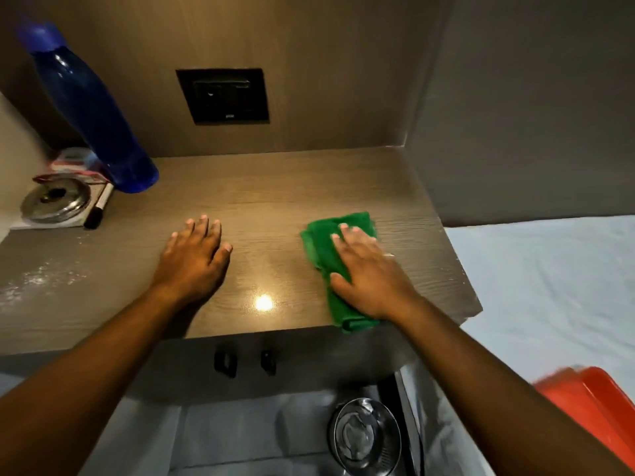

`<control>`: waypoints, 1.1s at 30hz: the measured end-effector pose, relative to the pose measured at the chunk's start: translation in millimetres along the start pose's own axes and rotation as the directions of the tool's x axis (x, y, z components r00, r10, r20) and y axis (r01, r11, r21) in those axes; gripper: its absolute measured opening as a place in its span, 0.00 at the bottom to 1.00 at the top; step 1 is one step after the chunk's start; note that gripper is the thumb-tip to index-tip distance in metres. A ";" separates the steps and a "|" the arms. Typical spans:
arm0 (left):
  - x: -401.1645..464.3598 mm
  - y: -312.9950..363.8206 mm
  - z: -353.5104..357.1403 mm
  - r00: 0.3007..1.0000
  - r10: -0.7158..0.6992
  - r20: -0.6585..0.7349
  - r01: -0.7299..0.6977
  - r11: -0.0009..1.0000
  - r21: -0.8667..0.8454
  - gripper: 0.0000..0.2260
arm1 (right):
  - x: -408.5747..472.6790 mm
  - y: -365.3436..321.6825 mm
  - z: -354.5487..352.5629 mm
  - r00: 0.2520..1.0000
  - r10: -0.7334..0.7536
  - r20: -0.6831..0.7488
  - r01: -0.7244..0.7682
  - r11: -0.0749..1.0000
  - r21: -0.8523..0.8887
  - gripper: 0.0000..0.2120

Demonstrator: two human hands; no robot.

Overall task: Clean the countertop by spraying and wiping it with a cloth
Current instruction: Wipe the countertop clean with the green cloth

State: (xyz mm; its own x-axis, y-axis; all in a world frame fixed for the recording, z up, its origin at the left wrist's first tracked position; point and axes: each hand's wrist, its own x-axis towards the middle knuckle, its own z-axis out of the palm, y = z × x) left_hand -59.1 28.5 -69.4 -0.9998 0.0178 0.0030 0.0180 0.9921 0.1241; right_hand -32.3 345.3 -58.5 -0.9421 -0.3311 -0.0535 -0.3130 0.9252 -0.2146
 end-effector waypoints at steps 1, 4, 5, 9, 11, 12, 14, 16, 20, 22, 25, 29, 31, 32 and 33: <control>-0.3 0.2 -1.0 1.000 0.004 0.000 -0.004 1.000 0.003 0.28 | -8.1 19.6 -3.4 0.998 0.060 -0.010 -0.060 0.998 0.003 0.36; -1.3 1.0 -3.4 1.000 0.011 0.011 -0.011 1.000 0.005 0.28 | -25.2 65.6 -12.3 0.959 0.278 -0.057 -0.278 0.960 0.006 0.35; -1.4 1.3 -3.2 1.000 0.011 0.011 -0.011 1.000 0.004 0.28 | -24.4 73.5 -13.8 0.939 0.335 -0.083 -0.337 0.942 -0.007 0.35; 0.9 0.7 -2.4 1.000 0.012 0.005 -0.012 1.000 0.001 0.28 | 16.1 59.2 -16.4 0.853 0.514 -0.096 -0.515 0.857 0.018 0.36; 1.4 -1.5 -1.9 1.000 0.017 0.005 -0.017 1.000 -0.001 0.28 | 31.7 37.3 -18.0 0.883 0.464 -0.062 -0.464 0.885 0.017 0.36; 1.3 -2.5 -1.3 1.000 0.020 0.002 -0.020 1.000 -0.004 0.28 | 28.3 29.2 -16.2 0.924 0.380 -0.046 -0.380 0.925 0.010 0.35; 2.1 -4.9 -0.2 0.999 0.035 -0.010 -0.035 0.999 -0.010 0.28 | -2.5 27.5 -9.4 0.978 0.204 -0.041 -0.204 0.979 -0.001 0.35; 2.6 -6.7 -0.1 0.999 0.044 -0.010 -0.044 0.999 -0.008 0.28 | -45.8 50.7 -7.2 0.984 0.172 -0.046 -0.174 0.985 -0.023 0.35; 0.9 0.6 -2.6 0.999 0.041 0.005 -0.041 0.999 -0.007 0.28 | -87.3 108.9 -21.2 0.902 0.431 -0.005 -0.414 0.871 0.264 0.31; 0.6 3.7 -3.5 1.000 0.029 -0.002 -0.029 1.000 -0.002 0.27 | -73.5 112.6 -22.8 0.870 0.493 0.006 -0.460 0.808 0.367 0.30; 2.4 2.8 -2.6 1.000 0.028 -0.006 -0.028 1.000 0.004 0.27 | -51.3 106.4 -20.5 0.859 0.511 -0.026 -0.473 0.812 0.342 0.31; 3.6 0.0 0.5 0.999 0.032 -0.016 -0.031 0.999 0.022 0.27 | -40.3 100.0 -16.0 0.826 0.559 -0.076 -0.539 0.822 0.184 0.32; 2.8 0.7 1.7 0.999 0.030 -0.012 -0.029 0.999 0.026 0.27 | -34.3 87.6 -15.5 0.847 0.521 -0.110 -0.518 0.854 0.058 0.33; 2.8 1.2 1.6 0.999 0.032 -0.015 -0.031 0.999 0.029 0.27 | -30.6 77.3 -15.3 0.870 0.480 -0.112 -0.481 0.877 0.023 0.33; 2.5 1.2 1.4 0.999 0.033 -0.017 -0.033 0.999 0.031 0.27 | -26.3 63.5 -13.8 0.904 0.417 -0.101 -0.418 0.908 0.005 0.33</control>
State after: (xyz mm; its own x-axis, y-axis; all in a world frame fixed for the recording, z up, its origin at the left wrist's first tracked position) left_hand -61.6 29.8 -70.6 -0.9985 0.0487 0.0244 0.0507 0.9944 0.0927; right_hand -29.0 415.3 -57.3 -0.9937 0.1049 -0.0392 0.1103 0.9779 -0.1778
